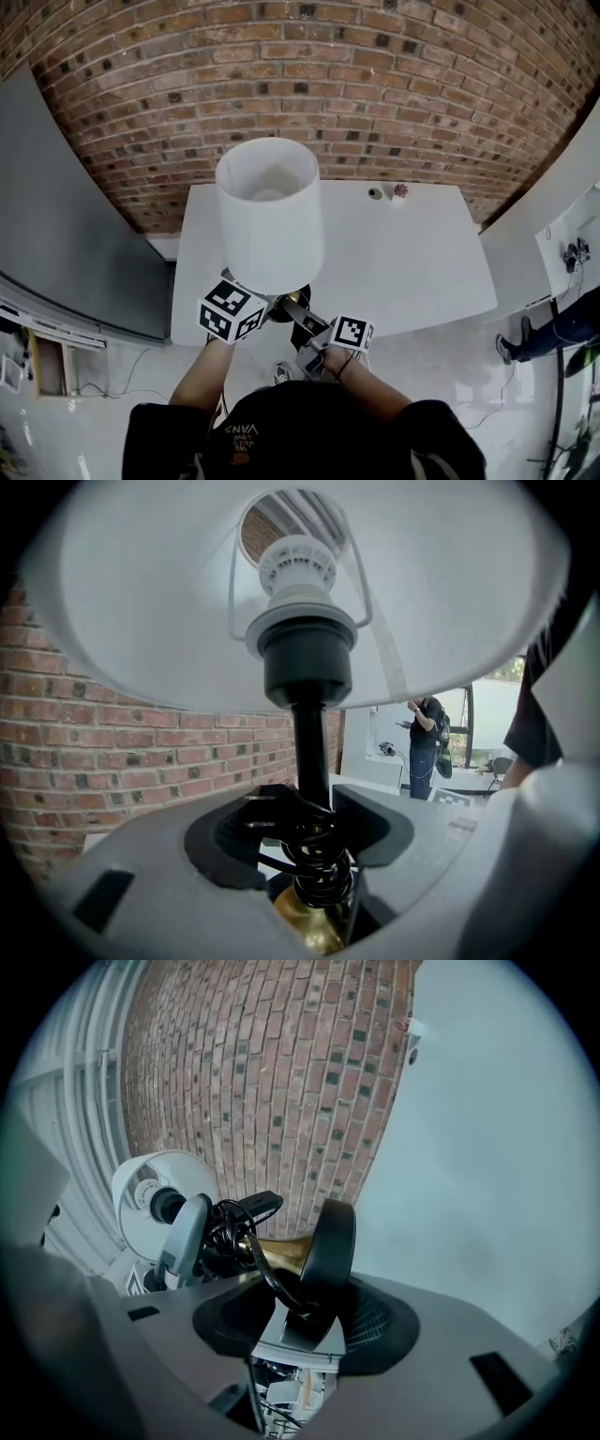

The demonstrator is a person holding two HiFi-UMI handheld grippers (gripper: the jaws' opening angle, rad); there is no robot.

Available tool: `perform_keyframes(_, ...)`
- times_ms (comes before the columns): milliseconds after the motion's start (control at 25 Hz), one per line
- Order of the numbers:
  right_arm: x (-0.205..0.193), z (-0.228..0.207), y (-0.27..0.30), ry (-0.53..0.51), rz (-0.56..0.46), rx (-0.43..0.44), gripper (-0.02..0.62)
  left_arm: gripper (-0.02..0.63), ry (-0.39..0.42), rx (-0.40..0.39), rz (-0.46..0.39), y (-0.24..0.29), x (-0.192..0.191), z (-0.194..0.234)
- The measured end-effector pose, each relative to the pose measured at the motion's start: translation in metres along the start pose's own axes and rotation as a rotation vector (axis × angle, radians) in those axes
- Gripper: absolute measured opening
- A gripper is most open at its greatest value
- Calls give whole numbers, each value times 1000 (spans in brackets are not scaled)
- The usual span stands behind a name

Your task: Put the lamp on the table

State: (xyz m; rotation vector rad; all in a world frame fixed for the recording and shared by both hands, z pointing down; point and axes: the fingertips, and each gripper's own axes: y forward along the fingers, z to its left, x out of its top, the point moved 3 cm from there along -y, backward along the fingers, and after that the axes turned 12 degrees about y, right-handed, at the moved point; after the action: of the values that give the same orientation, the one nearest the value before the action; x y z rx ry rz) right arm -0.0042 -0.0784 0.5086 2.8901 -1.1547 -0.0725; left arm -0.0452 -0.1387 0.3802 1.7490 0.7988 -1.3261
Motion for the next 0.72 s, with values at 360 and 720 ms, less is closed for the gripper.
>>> perform_keyframes(360,28,-23,31,-19,7,-65,186,215,-25,40,-19,19,-18,39)
perform_keyframes(720,74,-34,66,-49,92,-56,195,207,-79,119,-8,55,-34,78)
